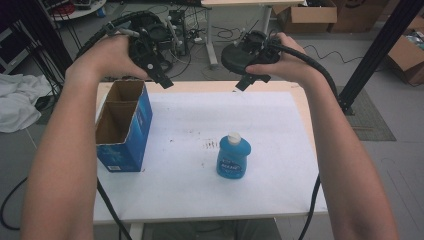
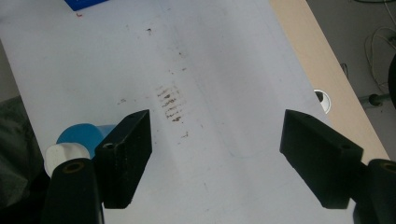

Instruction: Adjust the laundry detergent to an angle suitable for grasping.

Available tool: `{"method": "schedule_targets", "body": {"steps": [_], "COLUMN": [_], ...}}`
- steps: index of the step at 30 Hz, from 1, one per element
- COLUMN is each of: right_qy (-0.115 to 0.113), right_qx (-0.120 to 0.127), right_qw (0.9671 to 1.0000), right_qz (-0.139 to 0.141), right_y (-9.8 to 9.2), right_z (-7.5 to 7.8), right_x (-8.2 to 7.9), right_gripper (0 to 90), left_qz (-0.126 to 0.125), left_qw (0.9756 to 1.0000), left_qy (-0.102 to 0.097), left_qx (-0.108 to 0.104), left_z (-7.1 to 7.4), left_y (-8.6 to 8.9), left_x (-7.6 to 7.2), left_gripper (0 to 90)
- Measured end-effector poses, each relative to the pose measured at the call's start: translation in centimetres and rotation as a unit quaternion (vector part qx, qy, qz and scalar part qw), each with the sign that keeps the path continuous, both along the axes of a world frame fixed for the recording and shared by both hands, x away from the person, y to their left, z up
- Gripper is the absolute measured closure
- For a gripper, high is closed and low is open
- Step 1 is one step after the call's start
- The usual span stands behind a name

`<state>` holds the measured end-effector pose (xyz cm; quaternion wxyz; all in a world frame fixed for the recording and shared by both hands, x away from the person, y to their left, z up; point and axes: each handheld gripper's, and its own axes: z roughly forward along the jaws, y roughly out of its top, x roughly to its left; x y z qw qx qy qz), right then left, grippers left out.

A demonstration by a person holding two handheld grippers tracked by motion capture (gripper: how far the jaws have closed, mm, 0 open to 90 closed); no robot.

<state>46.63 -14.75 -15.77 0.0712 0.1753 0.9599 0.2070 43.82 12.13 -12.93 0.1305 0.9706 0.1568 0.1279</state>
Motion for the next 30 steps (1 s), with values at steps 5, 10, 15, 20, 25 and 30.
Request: {"method": "schedule_targets", "body": {"steps": [5, 10, 15, 20, 25, 30], "right_qy": [-0.001, -0.002, -0.001, -0.006, -0.008, -0.009], "right_qx": [0.002, 0.004, 0.021, 0.04, 0.047, 0.06], "right_qw": [1.0, 1.0, 0.9998, 0.9992, 0.9989, 0.9981], "right_qz": [-0.002, -0.001, -0.001, 0.001, -0.004, -0.007], "right_y": [-0.2, -0.3, -0.7, -1.1, -1.7, -2.4], "right_z": [-0.1, -0.1, -0.2, -0.2, -0.1, -0.1], "right_x": [0.0, 0.0, -0.1, -0.4, -0.6, -0.9], "right_gripper": [25.2, 24.5, 24.4, 24.0, 23.3, 22.9], "left_qz": [-0.003, -0.002, 0.0, 0.003, 0.001, 0.002], "left_qw": [1.0, 1.0, 1.0, 1.0, 1.0, 1.0], "left_qy": [0.001, -0.002, -0.007, -0.007, -0.006, -0.006], "left_qx": [0.002, 0.002, 0.001, 0.004, 0.005, 0.007], "left_z": [-0.2, -0.2, 0.1, 0.1, 0.1, 0.0], "left_y": [-0.3, -0.4, -0.2, -0.1, -0.1, -0.2], "left_x": [0.2, 0.1, -0.4, -0.7, -0.8, -1.0], "left_gripper": [14.6, 14.6, 14.6, 14.6, 14.6, 14.6]}}
